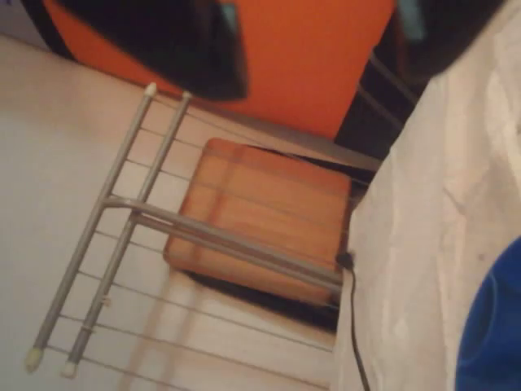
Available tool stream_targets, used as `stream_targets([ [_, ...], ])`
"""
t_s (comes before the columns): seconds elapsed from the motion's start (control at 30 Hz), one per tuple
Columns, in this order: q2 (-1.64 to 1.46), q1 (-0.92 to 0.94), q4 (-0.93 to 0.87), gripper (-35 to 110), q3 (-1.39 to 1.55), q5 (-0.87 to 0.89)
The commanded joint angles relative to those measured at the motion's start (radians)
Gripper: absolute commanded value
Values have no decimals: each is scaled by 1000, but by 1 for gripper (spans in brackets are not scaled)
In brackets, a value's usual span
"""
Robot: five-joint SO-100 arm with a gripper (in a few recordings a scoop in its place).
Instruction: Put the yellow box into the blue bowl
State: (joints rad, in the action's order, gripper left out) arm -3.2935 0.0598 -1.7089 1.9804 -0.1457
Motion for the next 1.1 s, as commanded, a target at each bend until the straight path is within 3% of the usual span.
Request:
stream_targets([
  [0.0,-44,5,32,9,-8,14],
  [0.5,12,3,34,9,-23,12],
  [0.7,377,5,86,9,-72,-5],
  [1.07,996,6,158,9,-465,-222],
])
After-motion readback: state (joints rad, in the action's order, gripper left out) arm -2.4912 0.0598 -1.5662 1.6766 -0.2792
